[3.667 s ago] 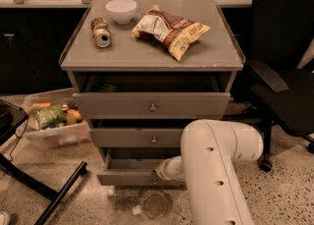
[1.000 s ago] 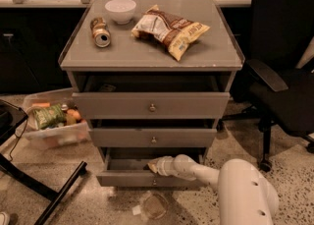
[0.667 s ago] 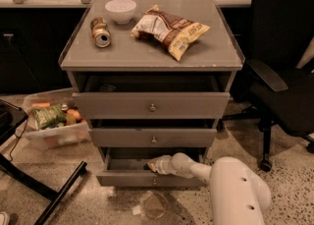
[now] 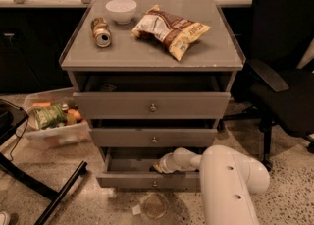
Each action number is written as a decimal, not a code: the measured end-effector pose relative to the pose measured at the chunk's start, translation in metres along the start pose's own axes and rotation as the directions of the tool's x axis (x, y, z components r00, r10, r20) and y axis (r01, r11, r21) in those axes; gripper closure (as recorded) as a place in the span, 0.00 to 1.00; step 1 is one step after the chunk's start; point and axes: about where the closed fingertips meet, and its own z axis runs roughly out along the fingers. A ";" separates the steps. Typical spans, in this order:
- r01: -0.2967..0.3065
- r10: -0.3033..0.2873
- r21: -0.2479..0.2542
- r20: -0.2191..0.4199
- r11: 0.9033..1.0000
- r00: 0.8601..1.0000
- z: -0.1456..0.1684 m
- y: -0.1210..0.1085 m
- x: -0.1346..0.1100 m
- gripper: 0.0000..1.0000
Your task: Open bottom drawer
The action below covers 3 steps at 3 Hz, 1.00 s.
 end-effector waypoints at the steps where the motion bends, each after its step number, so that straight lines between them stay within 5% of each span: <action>1: 0.060 -0.061 -0.025 -0.047 0.998 0.997 -0.011 -0.004 0.011 1.00; 3: 0.117 -0.135 -0.157 -0.112 0.981 0.984 -0.012 0.000 0.032 0.58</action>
Offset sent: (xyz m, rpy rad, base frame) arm -0.0207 -0.0358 -0.0036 -0.0589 0.0874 0.2235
